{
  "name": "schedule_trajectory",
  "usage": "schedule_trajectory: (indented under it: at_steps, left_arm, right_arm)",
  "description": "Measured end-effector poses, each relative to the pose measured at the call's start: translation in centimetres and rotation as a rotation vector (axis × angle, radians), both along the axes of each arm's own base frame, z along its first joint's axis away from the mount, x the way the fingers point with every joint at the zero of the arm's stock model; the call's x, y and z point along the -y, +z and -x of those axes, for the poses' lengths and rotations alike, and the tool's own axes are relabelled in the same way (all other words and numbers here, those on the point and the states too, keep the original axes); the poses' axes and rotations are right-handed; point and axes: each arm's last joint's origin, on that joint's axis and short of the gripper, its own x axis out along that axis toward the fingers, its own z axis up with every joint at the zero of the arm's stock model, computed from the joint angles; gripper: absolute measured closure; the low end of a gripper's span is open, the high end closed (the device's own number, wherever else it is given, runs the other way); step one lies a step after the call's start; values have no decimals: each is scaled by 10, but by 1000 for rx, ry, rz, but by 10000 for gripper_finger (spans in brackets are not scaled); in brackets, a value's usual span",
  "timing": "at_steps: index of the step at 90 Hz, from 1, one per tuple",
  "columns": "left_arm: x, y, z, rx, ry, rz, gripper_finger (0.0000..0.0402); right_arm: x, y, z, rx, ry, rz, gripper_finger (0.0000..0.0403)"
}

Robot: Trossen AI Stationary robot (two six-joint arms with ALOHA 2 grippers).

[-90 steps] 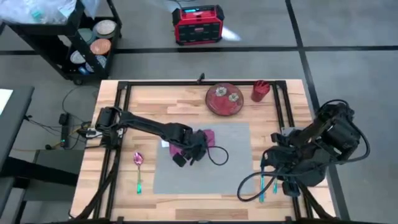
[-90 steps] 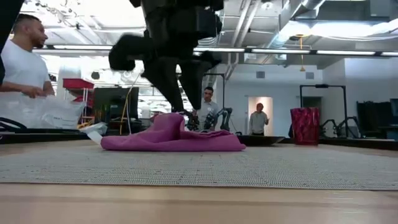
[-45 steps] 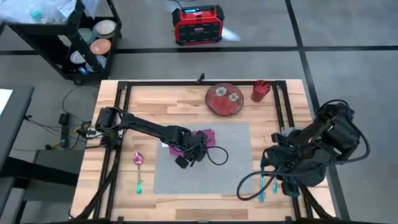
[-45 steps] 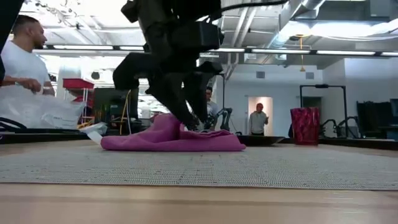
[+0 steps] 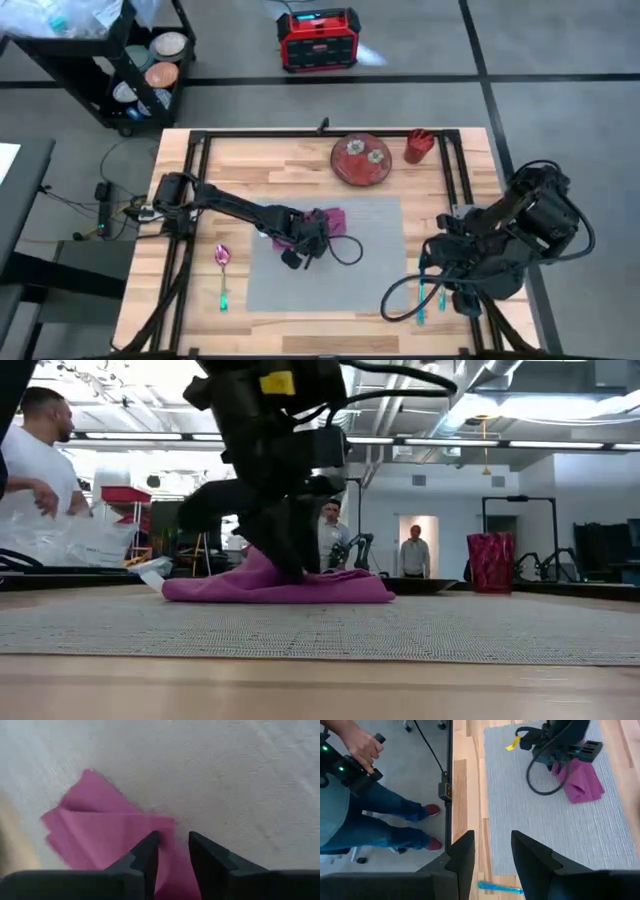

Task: Set table place
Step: Fold the violet table napkin on the gray table mat

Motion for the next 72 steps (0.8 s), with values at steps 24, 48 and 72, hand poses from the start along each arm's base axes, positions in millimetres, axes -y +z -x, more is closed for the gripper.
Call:
schedule_trajectory:
  at_steps: [24,48,72]
  left_arm:
    - [-5,2,-4,48,73,-48,361]
    - [-4,2,-3,47,89,-41,395]
    - [-9,7,-2,12,108,-176,402]
  right_arm:
    - [0,0,0,2,0,-2,288]
    - [-2,2,-2,21,-1,-22,288]
    - [-2,2,-2,20,-2,-23,288]
